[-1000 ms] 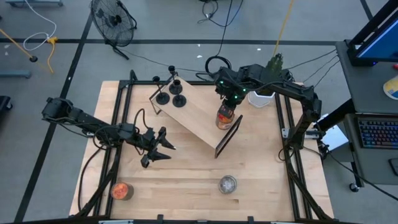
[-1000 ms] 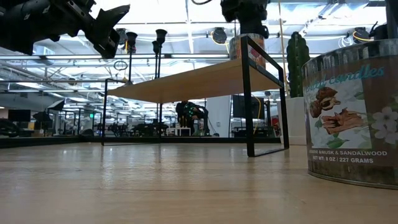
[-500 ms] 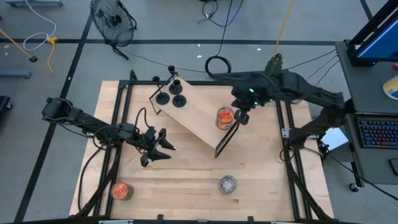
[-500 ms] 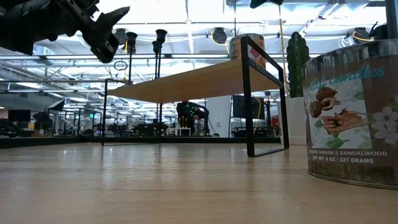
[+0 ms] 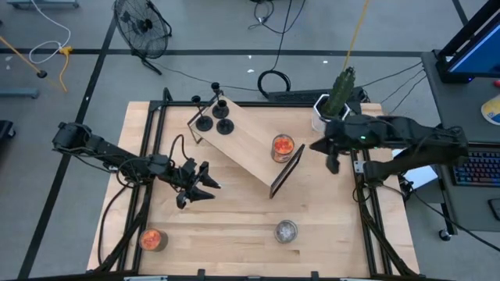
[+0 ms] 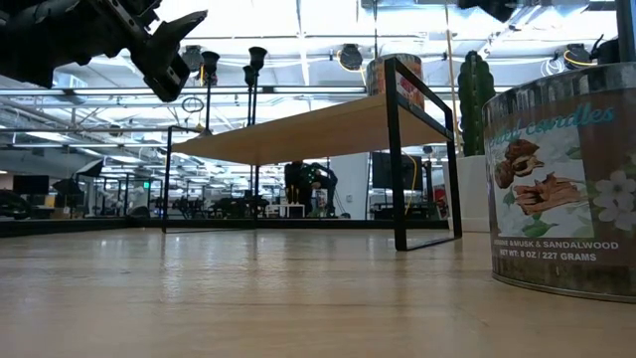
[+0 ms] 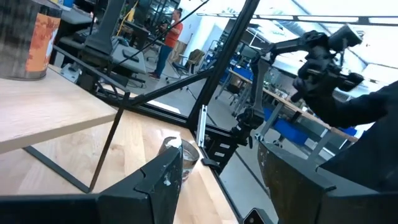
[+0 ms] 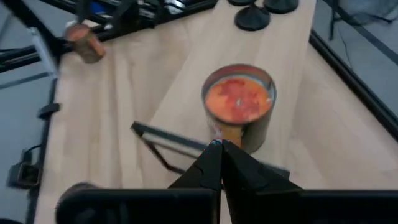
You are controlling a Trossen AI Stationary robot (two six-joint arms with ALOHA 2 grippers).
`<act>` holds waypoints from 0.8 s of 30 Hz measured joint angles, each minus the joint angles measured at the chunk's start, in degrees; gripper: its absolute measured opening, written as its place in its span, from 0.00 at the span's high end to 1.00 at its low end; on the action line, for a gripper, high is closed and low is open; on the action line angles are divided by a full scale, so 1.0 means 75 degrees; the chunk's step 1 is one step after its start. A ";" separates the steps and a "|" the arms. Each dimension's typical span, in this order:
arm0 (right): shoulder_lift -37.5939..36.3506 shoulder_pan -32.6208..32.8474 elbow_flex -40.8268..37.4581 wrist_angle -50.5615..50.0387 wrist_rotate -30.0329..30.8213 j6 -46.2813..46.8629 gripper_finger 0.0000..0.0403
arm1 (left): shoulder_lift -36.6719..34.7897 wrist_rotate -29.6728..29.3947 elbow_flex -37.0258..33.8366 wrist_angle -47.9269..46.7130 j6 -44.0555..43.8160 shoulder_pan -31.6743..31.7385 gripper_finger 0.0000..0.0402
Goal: Pick & Place candle stick holders
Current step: Put the orange black candle tin on the shelf
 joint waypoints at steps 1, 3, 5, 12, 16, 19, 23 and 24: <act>-0.0259 -0.0002 -0.0177 0.0021 -0.0112 -0.0014 1.00 | 0.0000 -0.0028 0.0000 0.0000 0.0036 0.0000 0.47; -0.0799 -0.0006 -0.0514 0.0059 -0.0349 -0.0023 1.00 | 0.0000 -0.0255 0.0000 0.0005 0.0119 0.0000 0.47; -0.1320 -0.0009 -0.0928 0.0425 -0.0873 -0.0103 1.00 | 0.0000 -0.0678 0.0000 0.0036 0.0109 0.0001 0.47; -0.2794 0.0000 -0.2980 0.3009 -0.2366 -0.0428 1.00 | 0.0000 -0.1640 0.0000 0.0064 -0.0282 0.0003 0.47; -0.3381 -0.0003 -0.3873 0.3451 -0.2348 -0.0344 1.00 | 0.0000 -0.1667 0.0000 0.0067 -0.0287 0.0003 0.47; -0.3694 -0.0003 -0.4244 0.3439 -0.2342 -0.0344 1.00 | 0.0000 -0.1667 0.0000 0.0068 -0.0287 0.0000 0.47; -0.4092 -0.0003 -0.4413 0.3439 -0.2320 -0.0344 1.00 | 0.0000 -0.1734 0.0000 0.0070 -0.0463 0.0000 0.47; -0.4193 -0.0003 -0.4436 0.3445 -0.2280 -0.0345 1.00 | 0.0000 -0.1737 0.0000 0.0070 -0.0517 -0.0003 0.47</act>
